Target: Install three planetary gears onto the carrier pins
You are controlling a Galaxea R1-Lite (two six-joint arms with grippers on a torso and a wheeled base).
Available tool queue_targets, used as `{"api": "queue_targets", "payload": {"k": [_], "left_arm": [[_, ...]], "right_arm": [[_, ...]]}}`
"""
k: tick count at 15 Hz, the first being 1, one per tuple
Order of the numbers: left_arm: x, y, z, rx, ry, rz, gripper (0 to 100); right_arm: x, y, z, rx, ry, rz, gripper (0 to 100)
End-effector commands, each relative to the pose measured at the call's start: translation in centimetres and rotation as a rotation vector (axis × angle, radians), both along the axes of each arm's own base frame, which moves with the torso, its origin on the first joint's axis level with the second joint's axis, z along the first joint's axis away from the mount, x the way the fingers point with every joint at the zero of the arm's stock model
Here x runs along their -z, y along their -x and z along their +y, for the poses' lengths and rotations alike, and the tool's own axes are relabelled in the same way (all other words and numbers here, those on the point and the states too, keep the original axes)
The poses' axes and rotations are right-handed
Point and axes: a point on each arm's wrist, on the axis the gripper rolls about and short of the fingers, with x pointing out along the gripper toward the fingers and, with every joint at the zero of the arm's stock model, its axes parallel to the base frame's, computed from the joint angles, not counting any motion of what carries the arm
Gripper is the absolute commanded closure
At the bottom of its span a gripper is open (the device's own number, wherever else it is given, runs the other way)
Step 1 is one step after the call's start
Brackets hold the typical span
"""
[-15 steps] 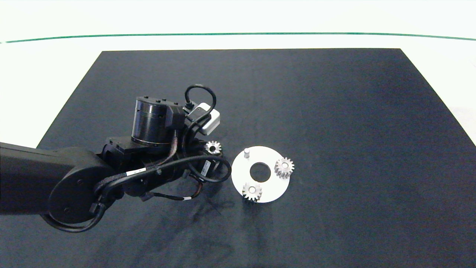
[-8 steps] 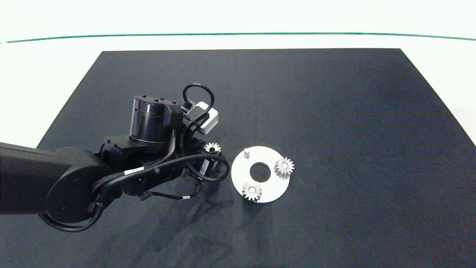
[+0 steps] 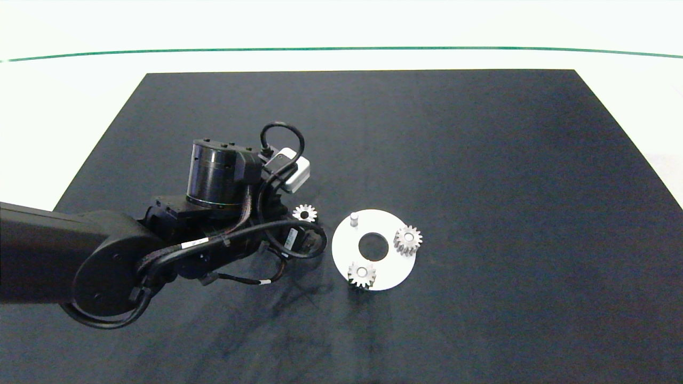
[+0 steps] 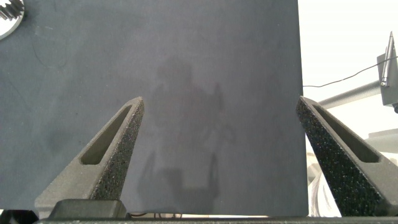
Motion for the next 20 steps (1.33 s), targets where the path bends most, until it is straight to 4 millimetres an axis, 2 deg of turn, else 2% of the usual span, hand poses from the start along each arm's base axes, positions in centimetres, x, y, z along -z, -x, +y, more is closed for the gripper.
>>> {"api": "queue_targets", "payload": {"k": [1,5,20], "left_arm": [[1.08,-0.98,0.00,-0.018,-0.012,0.023,0],[1.22,-1.14,-0.18,-0.017,0.003,0.032,3],[1.28,-1.33,-0.50,-0.027,0.054,0.048,33]], "right_arm": [[0.03,0.05,-0.02,0.002,0.002,0.000,0],[0.06,0.01,-0.01,0.002,0.003,0.003,0],[-0.06,0.02,-0.02,0.000,0.002,0.000,0]]}}
